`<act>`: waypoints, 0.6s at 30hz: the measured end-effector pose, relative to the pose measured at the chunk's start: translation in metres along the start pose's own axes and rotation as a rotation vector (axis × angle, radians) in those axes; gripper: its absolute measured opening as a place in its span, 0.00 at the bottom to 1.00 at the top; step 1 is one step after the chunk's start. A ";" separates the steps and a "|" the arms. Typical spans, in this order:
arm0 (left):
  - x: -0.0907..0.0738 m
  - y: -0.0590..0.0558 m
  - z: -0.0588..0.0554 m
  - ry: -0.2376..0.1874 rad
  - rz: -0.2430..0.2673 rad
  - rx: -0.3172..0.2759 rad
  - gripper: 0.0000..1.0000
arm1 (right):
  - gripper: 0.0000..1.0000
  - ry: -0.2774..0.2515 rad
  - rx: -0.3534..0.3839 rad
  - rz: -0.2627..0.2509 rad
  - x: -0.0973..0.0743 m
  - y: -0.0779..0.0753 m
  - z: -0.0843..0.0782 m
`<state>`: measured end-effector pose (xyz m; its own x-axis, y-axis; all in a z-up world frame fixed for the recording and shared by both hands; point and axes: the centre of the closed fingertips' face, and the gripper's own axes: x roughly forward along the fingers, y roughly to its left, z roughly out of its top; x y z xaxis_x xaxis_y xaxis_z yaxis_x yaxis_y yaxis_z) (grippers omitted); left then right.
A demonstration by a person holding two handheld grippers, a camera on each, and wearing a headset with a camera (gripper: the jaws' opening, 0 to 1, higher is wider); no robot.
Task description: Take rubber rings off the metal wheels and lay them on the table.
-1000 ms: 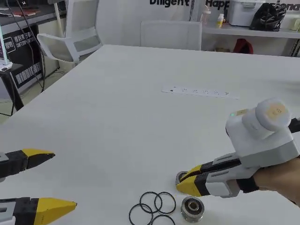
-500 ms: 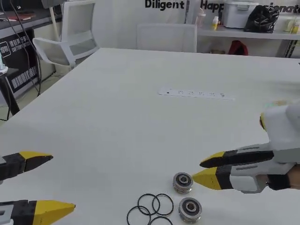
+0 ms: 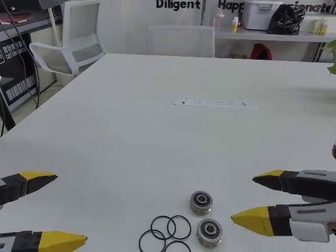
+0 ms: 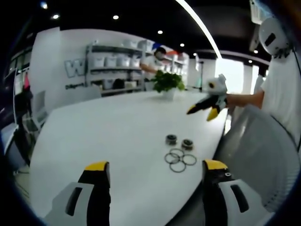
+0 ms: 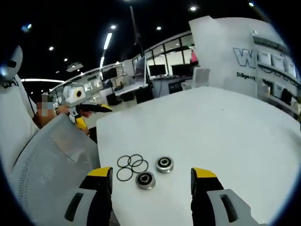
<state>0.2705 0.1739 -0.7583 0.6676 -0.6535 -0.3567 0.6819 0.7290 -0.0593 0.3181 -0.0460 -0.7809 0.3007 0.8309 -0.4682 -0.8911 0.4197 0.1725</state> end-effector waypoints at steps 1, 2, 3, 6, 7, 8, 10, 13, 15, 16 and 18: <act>0.000 0.000 -0.001 0.006 0.000 0.004 0.82 | 0.72 -0.002 0.006 0.003 -0.001 0.002 -0.004; 0.001 0.000 -0.002 0.008 0.000 0.005 0.82 | 0.74 -0.003 0.010 0.001 -0.001 0.003 -0.006; 0.001 0.000 -0.002 0.010 -0.002 0.003 0.83 | 0.75 -0.002 0.011 -0.003 -0.002 0.004 -0.011; 0.001 0.001 -0.002 0.010 -0.001 -0.004 0.85 | 0.81 0.014 0.012 -0.013 -0.003 0.005 -0.023; 0.001 0.001 -0.003 0.011 0.001 -0.004 0.86 | 0.83 0.020 0.017 -0.017 -0.003 0.005 -0.026; 0.000 0.005 -0.005 0.012 0.003 -0.004 0.86 | 0.85 0.032 0.028 -0.020 -0.004 0.005 -0.032; 0.000 0.006 -0.008 0.018 0.007 -0.008 0.87 | 0.85 0.043 0.043 -0.023 -0.006 0.005 -0.038; 0.002 0.006 -0.013 0.032 0.011 -0.023 0.88 | 0.87 0.048 0.068 -0.026 -0.008 0.005 -0.047; 0.002 0.005 -0.016 0.037 0.011 -0.032 0.90 | 0.92 0.056 0.093 -0.032 -0.009 0.004 -0.053; 0.003 0.004 -0.017 0.041 0.012 -0.035 0.90 | 0.94 0.058 0.099 -0.036 -0.009 0.004 -0.056; 0.004 0.006 -0.020 0.037 0.015 -0.049 0.90 | 0.97 0.062 0.110 -0.044 -0.010 0.004 -0.061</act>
<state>0.2708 0.1796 -0.7784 0.6657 -0.6348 -0.3922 0.6558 0.7485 -0.0984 0.2904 -0.0752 -0.8283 0.3139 0.7883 -0.5291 -0.8341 0.4952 0.2429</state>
